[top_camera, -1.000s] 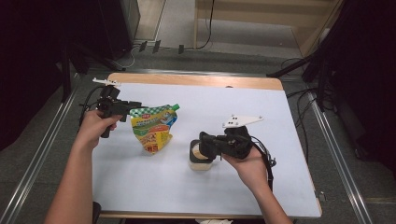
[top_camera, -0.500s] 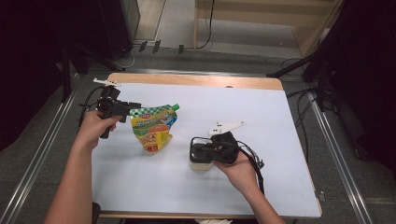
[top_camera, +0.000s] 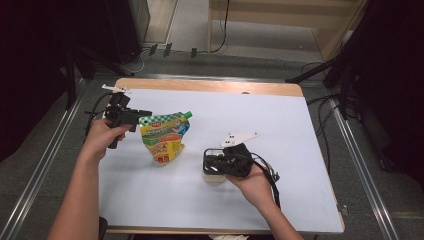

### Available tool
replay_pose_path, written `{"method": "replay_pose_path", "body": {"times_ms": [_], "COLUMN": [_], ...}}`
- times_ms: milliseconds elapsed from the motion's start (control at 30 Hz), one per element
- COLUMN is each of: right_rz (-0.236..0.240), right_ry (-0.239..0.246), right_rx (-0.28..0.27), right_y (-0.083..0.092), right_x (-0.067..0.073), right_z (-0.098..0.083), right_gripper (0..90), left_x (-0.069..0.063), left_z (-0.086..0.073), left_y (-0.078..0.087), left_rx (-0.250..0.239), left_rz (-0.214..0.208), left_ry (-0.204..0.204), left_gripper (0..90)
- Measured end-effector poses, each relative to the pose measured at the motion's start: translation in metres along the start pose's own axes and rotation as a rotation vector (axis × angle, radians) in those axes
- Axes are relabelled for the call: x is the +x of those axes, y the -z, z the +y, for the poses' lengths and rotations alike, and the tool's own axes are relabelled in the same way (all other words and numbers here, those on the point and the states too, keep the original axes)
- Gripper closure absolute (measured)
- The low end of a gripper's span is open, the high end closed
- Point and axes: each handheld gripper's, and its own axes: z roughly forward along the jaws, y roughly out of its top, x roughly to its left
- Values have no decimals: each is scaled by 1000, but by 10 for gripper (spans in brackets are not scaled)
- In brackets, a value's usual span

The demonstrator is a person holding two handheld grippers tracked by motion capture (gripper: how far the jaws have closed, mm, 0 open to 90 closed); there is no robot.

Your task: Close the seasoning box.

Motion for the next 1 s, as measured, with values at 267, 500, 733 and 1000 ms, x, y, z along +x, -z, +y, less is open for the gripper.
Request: {"method": "replay_pose_path", "body": {"times_ms": [267,500,733,1000], "right_rz": [-13,-39,-77,-124], "right_ry": [-17,-25,-50,-72], "right_rx": [-7,-18,-51,-104], "right_y": [5,17,28,43], "right_x": [-5,-13,-28,-47], "right_z": [1,4,1,-5], "right_gripper": [751,641,560,505], "left_x": [1,1,1,1], "left_z": [0,0,0,-1], "left_y": [0,-1,-2,-2], "left_rx": [3,10,11,10], "left_rz": [2,1,5,9], "left_ry": [1,6,0,-4], "left_gripper": [351,350,351,351]}}
